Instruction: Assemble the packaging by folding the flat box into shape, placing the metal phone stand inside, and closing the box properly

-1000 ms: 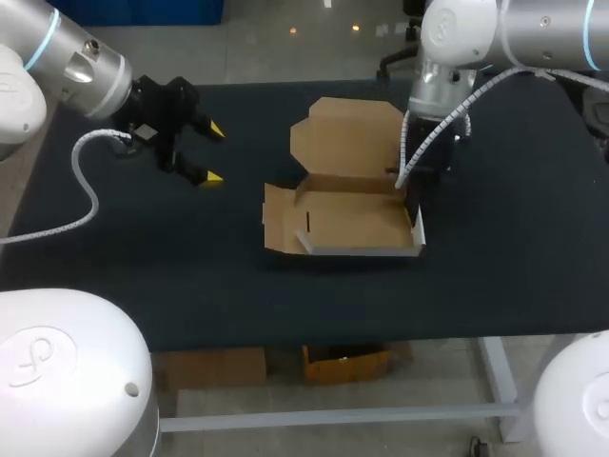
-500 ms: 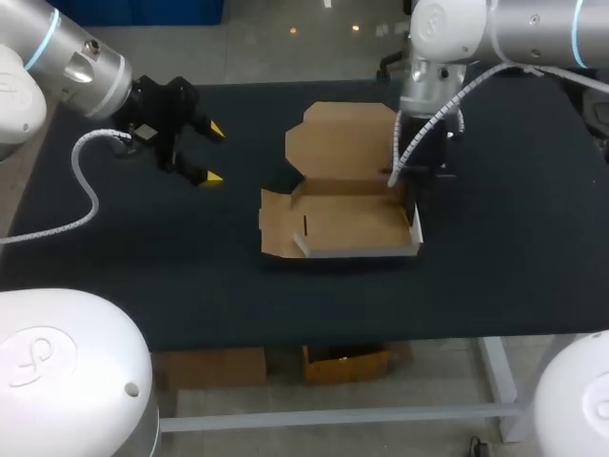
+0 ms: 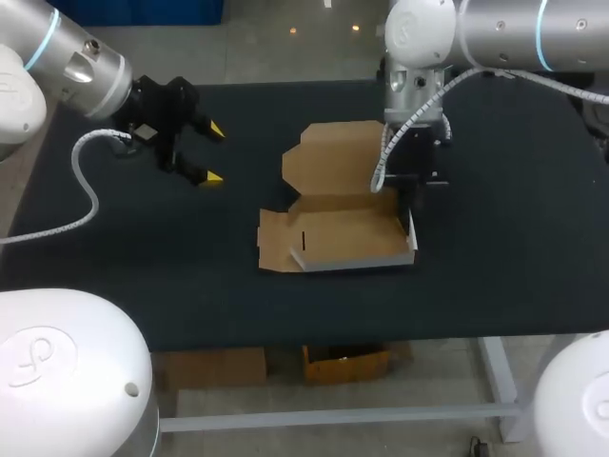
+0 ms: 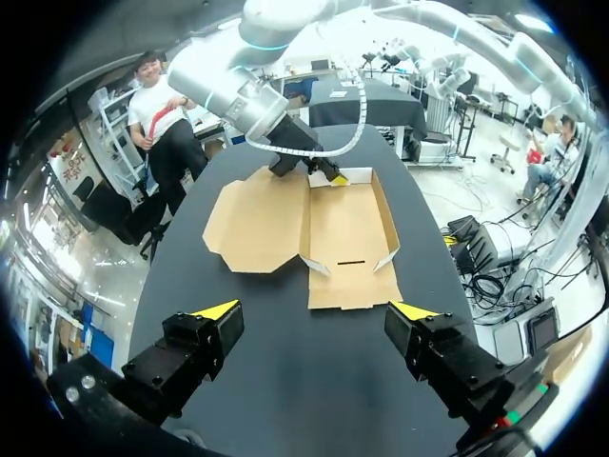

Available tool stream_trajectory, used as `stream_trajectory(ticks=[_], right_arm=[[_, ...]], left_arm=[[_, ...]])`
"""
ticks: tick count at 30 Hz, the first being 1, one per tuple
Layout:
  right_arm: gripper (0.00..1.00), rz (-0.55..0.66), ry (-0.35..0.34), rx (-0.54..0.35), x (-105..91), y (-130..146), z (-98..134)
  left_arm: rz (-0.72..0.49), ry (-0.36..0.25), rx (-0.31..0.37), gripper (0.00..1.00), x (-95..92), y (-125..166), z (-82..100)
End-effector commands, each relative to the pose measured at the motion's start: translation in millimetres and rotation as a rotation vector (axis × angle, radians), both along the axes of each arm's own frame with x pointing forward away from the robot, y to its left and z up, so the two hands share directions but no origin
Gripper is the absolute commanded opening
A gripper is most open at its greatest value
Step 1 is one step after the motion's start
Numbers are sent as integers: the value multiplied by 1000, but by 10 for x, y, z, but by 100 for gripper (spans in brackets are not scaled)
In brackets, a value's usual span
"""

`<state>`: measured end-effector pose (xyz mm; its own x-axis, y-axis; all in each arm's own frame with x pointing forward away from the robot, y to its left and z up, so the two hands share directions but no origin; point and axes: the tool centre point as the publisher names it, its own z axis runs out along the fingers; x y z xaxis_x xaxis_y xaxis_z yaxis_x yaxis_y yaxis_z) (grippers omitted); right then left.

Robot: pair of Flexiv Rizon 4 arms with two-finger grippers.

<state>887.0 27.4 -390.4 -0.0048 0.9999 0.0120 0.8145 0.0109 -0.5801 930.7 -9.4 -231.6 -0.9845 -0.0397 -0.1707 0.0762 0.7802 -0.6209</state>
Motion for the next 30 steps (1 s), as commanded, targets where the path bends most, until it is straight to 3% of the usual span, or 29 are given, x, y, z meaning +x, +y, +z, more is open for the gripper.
stream_trajectory(ticks=[1,25,30], right_arm=[[0,-15,-16,1,-74,-46,2],[0,-13,-58,39,-219,-87,-118],[17,-12,-66,31,-222,-90,-115]], left_arm=[[-2,3,3,100,9,1,5],[-2,3,3,100,9,1,5],[-2,3,3,100,9,1,5]])
